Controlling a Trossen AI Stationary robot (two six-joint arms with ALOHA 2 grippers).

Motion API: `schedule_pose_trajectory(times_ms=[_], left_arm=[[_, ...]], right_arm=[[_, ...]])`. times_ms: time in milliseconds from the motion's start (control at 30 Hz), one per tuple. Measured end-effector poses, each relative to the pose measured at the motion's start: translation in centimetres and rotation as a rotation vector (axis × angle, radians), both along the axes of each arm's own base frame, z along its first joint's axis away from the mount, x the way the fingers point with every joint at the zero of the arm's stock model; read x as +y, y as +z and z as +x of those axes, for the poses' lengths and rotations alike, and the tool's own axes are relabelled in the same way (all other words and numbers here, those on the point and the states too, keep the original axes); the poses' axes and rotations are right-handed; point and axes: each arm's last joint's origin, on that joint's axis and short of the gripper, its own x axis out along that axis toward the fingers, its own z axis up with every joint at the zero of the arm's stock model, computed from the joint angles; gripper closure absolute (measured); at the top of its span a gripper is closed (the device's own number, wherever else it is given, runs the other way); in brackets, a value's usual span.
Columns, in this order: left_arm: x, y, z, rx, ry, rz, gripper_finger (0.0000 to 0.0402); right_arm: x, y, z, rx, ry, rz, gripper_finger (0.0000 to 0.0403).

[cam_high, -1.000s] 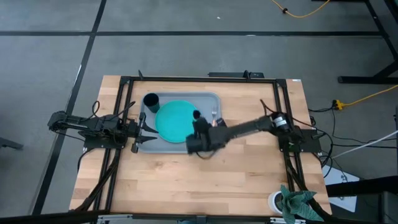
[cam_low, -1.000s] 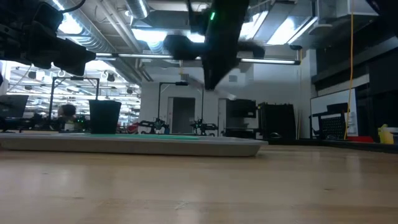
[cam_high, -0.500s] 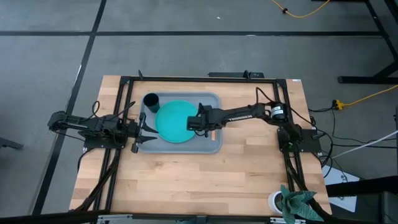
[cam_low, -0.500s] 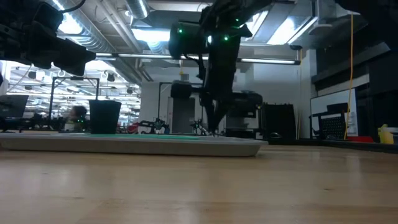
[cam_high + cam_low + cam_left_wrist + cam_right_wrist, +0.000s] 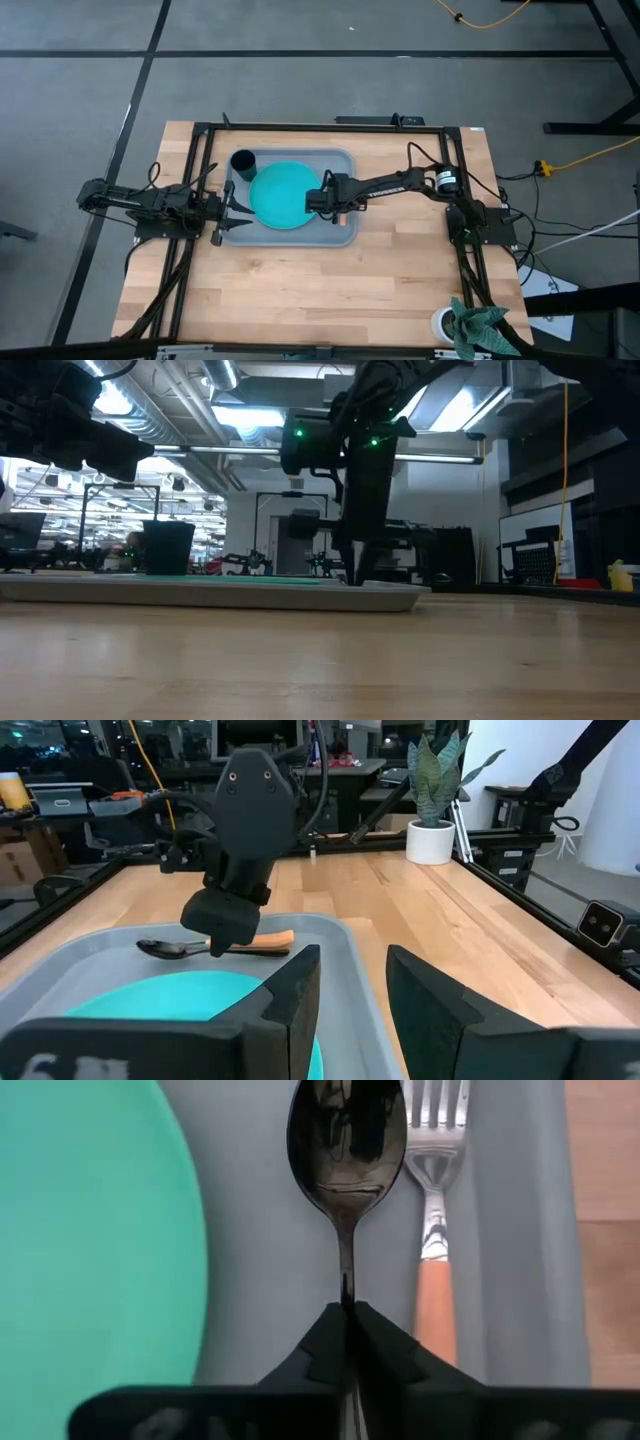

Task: Pick and place plate/cup/fork/spoon on tray
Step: Put the black spoon on the gray table tray to the left of the orange fork

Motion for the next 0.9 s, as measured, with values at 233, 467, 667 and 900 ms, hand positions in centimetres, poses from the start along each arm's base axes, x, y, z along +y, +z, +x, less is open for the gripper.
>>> schedule_pose_trajectory(times_ms=[233,467,667,900], left_arm=[[0.0,0.0,0.0,0.0,0.0,0.0,0.0291],[0.0,-0.01,0.0,0.0,0.0,0.0,0.0291],[0.0,0.0,0.0,0.0,0.0,0.0,0.0291],[0.0,0.0,0.0,0.0,0.0,0.0,0.0291]], right_arm=[[-0.14,-0.15,-0.05,0.005,0.01,-0.008,0.0366],[-0.48,-0.14,-0.06,0.004,0.001,-0.01,0.0364],[-0.47,-0.12,0.12,-0.016,-0.001,-0.005,0.0362],[-0.47,-0.1,0.1,-0.014,-0.001,-0.003,0.0357]])
